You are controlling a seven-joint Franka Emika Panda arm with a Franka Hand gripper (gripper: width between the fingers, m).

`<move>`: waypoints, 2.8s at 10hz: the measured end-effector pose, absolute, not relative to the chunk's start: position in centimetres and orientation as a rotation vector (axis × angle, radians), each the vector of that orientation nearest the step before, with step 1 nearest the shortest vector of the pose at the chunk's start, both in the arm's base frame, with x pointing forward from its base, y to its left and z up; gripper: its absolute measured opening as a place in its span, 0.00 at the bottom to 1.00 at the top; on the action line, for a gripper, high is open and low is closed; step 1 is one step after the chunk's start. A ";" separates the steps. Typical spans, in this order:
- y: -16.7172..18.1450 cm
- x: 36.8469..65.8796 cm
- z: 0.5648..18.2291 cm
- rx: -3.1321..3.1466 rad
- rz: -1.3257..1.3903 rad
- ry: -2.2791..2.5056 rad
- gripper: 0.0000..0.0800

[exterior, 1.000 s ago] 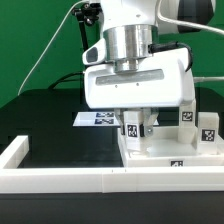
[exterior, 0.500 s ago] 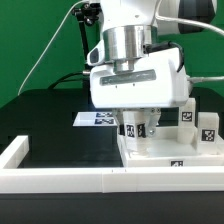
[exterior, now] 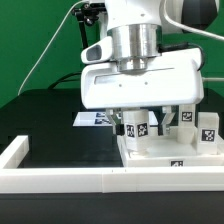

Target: Assemble square table

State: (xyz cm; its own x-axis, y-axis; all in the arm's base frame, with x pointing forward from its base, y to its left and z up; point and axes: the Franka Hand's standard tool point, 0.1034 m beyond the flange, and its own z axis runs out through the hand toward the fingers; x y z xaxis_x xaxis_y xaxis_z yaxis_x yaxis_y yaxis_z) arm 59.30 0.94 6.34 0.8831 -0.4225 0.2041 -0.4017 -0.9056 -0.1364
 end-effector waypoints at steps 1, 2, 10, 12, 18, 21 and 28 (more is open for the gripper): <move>1.0 59.3 6.4 -2.984 -0.358 0.564 0.81; 0.9 59.3 6.4 -3.029 -0.368 0.384 0.81; -0.2 59.5 6.5 -3.107 -0.378 -0.504 0.81; -0.3 59.4 6.4 -3.108 -0.377 -0.499 0.66; -0.3 59.4 6.4 -3.115 -0.377 -0.327 0.34; -0.2 59.4 6.3 -3.102 -0.373 0.041 0.34; 0.3 59.4 6.2 -2.806 -0.360 1.102 0.34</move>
Offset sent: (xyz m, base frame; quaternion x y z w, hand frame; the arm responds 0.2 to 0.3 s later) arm -0.0038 0.0031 0.0033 0.0267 -0.0046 -0.1853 0.9823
